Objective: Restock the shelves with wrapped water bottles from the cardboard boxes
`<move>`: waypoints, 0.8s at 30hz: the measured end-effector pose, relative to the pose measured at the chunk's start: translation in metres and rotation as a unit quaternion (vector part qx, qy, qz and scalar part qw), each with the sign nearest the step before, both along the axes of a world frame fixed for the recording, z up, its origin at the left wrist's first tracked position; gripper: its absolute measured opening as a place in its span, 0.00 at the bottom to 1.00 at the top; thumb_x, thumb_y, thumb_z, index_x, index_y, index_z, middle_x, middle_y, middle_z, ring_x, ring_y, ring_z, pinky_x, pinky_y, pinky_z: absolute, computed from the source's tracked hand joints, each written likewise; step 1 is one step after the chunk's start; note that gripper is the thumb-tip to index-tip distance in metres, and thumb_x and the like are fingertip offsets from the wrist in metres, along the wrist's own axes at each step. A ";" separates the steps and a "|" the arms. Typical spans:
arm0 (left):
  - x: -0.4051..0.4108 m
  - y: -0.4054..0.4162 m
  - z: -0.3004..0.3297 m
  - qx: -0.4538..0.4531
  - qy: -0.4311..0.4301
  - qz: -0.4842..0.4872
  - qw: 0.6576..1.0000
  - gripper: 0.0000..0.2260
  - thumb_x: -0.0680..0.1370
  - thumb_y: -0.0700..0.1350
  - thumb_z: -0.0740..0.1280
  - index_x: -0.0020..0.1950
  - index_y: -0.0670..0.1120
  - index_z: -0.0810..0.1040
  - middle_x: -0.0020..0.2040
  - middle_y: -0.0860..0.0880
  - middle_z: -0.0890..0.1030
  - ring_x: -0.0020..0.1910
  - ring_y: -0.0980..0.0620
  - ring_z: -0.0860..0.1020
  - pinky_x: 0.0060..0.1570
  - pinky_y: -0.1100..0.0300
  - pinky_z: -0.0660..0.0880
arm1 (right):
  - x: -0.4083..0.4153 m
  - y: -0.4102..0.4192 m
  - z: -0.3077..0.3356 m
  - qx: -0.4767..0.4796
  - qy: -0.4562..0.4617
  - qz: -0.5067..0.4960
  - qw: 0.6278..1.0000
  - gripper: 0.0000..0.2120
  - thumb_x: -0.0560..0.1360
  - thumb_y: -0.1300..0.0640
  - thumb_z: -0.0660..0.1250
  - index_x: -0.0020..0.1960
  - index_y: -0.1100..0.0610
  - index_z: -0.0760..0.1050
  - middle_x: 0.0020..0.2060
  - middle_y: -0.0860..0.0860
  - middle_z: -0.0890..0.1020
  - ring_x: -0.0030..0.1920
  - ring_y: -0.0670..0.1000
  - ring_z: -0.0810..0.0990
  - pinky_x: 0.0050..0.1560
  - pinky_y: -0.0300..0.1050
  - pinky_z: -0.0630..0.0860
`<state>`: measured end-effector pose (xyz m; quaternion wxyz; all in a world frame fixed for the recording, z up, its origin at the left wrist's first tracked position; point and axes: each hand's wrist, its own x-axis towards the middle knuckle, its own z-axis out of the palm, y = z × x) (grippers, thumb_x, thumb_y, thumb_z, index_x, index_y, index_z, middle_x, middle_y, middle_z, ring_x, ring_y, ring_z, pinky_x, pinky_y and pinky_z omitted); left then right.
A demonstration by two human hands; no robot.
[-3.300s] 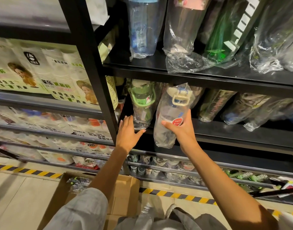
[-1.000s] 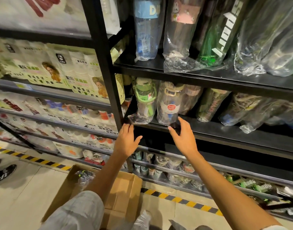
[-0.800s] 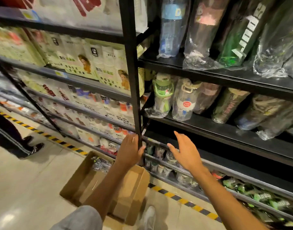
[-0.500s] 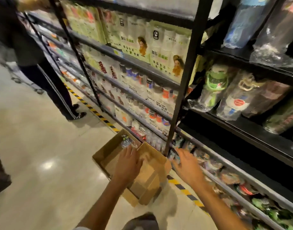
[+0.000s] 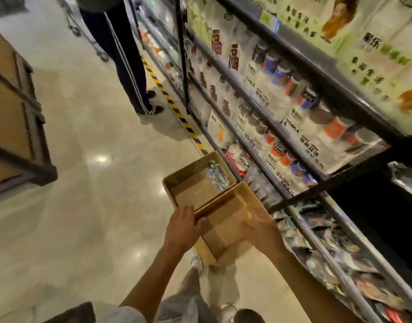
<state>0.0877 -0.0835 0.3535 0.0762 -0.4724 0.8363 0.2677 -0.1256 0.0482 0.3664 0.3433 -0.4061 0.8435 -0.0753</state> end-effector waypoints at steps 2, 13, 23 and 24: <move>-0.006 -0.029 -0.025 0.034 -0.011 0.009 0.999 0.25 0.85 0.61 0.56 0.73 0.45 0.71 0.72 0.45 0.74 0.72 0.45 0.70 0.71 0.53 0.67 | -0.005 -0.032 -0.025 -0.016 -0.015 -0.038 0.999 0.43 0.74 0.21 0.52 0.68 0.56 0.76 0.64 0.55 0.79 0.63 0.57 0.78 0.65 0.58 0.75; -0.072 -0.160 -0.221 0.176 -0.056 0.043 0.982 0.24 0.86 0.59 0.57 0.74 0.43 0.69 0.71 0.42 0.73 0.69 0.42 0.72 0.68 0.50 0.71 | -0.071 -0.224 -0.214 0.054 -0.029 -0.034 0.998 0.32 0.82 0.39 0.63 0.80 0.52 0.63 0.73 0.55 0.74 0.70 0.59 0.76 0.66 0.56 0.76; -0.138 -0.209 -0.503 0.257 -0.080 0.082 0.960 0.24 0.84 0.57 0.59 0.74 0.43 0.68 0.70 0.41 0.73 0.65 0.38 0.75 0.65 0.41 0.74 | -0.152 -0.344 -0.534 0.096 0.020 -0.020 0.995 0.46 0.72 0.30 0.67 0.78 0.58 0.63 0.72 0.62 0.73 0.70 0.64 0.74 0.66 0.58 0.76; -0.140 -0.207 -0.529 0.267 -0.081 0.084 0.957 0.23 0.85 0.57 0.59 0.74 0.43 0.69 0.69 0.41 0.72 0.66 0.38 0.74 0.66 0.40 0.74 | -0.160 -0.352 -0.563 0.103 0.034 -0.021 0.994 0.45 0.73 0.31 0.69 0.78 0.59 0.64 0.72 0.63 0.72 0.70 0.65 0.74 0.67 0.58 0.75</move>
